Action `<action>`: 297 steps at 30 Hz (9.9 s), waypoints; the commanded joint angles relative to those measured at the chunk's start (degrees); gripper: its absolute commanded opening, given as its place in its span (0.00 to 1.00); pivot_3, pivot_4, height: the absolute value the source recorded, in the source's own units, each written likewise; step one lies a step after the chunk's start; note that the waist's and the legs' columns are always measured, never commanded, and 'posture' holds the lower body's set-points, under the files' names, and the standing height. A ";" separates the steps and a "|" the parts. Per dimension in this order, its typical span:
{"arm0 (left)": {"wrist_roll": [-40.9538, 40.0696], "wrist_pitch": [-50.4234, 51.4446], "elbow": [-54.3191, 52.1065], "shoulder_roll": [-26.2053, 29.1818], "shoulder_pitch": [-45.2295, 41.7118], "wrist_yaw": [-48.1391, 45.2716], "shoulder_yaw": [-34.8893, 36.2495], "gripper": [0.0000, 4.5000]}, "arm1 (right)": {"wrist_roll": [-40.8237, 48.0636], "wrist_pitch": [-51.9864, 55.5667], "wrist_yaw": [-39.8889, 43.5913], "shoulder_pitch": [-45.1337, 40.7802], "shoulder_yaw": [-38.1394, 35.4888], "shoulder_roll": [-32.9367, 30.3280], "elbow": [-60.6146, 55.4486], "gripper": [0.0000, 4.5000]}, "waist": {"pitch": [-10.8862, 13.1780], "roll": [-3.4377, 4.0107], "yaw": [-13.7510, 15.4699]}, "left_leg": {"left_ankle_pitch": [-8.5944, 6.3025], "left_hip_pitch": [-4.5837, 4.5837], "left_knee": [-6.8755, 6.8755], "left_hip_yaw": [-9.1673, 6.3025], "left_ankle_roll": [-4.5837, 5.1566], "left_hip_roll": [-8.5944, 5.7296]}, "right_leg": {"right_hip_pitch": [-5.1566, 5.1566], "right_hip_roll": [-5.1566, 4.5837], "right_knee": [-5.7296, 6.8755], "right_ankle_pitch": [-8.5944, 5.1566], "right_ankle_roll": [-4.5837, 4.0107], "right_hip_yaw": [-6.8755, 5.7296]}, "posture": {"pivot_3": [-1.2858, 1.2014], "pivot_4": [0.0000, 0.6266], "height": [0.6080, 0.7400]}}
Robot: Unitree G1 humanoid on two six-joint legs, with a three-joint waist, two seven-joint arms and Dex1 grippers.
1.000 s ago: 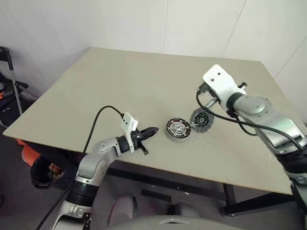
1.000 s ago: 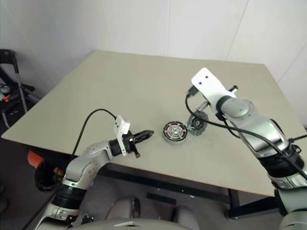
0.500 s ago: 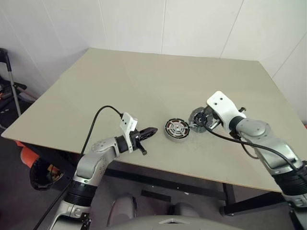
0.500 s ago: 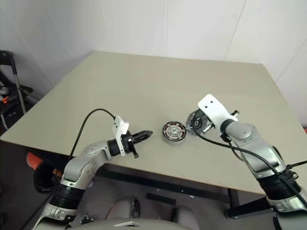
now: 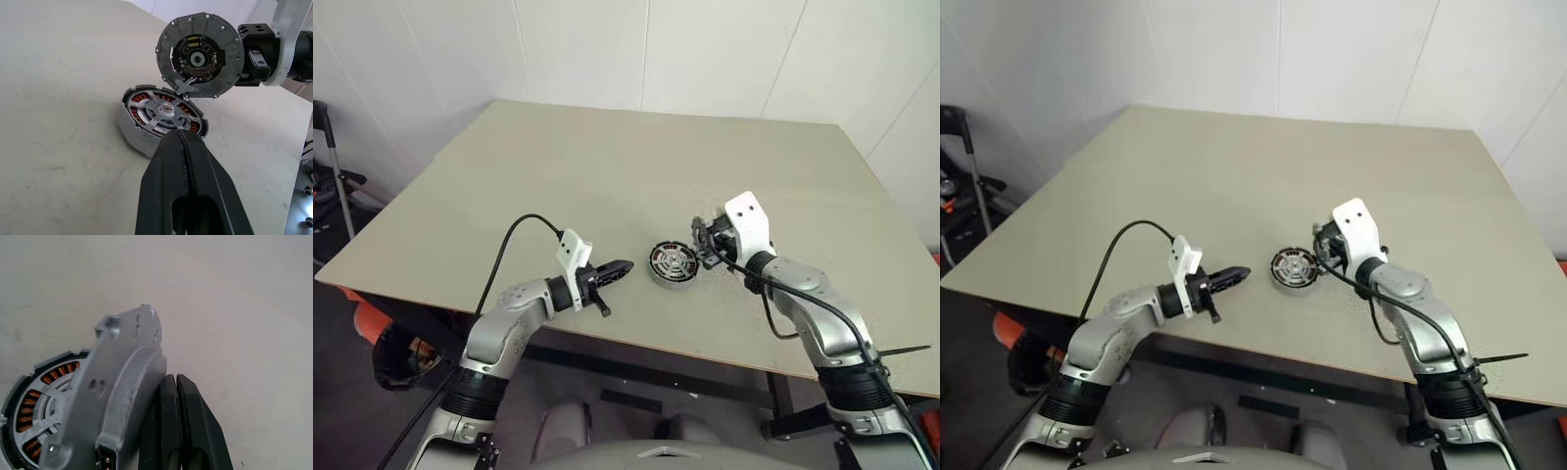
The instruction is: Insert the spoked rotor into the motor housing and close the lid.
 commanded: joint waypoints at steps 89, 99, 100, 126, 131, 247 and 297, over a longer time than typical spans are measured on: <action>-0.63 -2.24 -1.29 1.31 -0.02 -2.46 1.75 0.00 | 2.17 -15.67 40.88 -12.52 5.46 -4.42 26.49 0.28 | -0.06 -0.13 -1.38 | -0.08 -0.13 -0.02 0.07 0.33 0.15 | -0.03 0.02 -0.15 0.01 -0.11 -0.16 | 0.52 0.00 1.00; -0.72 -2.30 -1.15 1.14 0.07 -2.25 1.75 0.00 | 2.48 -18.20 36.66 -15.98 1.86 -1.53 28.91 0.28 | -0.05 -0.12 -1.40 | -0.09 -0.13 -0.02 0.13 0.34 0.20 | -0.06 0.04 -0.14 -0.01 -0.16 -0.18 | 0.52 0.00 1.00; -0.72 -2.30 -1.14 1.12 0.08 -2.23 1.75 0.00 | 2.66 -18.36 36.28 -16.21 1.41 -1.24 29.05 0.28 | -0.05 -0.12 -1.36 | -0.09 -0.13 -0.02 0.13 0.34 0.20 | -0.06 0.04 -0.14 -0.01 -0.15 -0.18 | 0.52 0.00 1.00; -1.16 -1.14 -1.54 1.30 -0.12 -1.97 2.11 0.00 | 1.97 -20.75 41.82 -10.14 0.98 -6.26 22.18 0.99 | -0.05 -0.13 -1.30 | -0.10 -0.12 -0.01 0.23 0.37 0.23 | -0.04 0.02 -0.18 -0.01 -0.15 -0.16 | 0.52 0.00 1.00; -1.20 -0.88 -1.84 1.40 -0.09 -1.76 2.29 0.00 | 1.44 -21.28 43.39 -10.12 3.02 -6.13 22.04 0.99 | -0.05 -0.13 -1.31 | -0.11 -0.13 -0.01 0.23 0.39 0.23 | -0.05 0.03 -0.18 -0.01 -0.15 -0.16 | 0.52 0.00 1.00; -0.58 -2.03 2.30 0.69 -5.18 -2.66 1.11 0.00 | -5.07 -1.82 21.08 -2.11 10.40 -3.56 7.12 0.69 | -0.07 -0.14 -1.32 | -0.06 0.19 -0.21 0.40 0.39 0.28 | 0.14 0.03 -0.32 -0.12 0.03 -0.03 | 0.52 0.00 1.00; 23.29 -23.17 62.08 -9.79 -43.87 -29.52 -7.06 0.00 | -3.69 0.72 19.66 -2.97 9.49 -2.42 5.29 0.69 | -0.11 -0.22 -1.16 | -0.14 0.31 -0.34 0.40 0.52 0.30 | 0.45 0.00 -0.73 0.00 -0.16 -0.15 | 0.52 0.00 1.00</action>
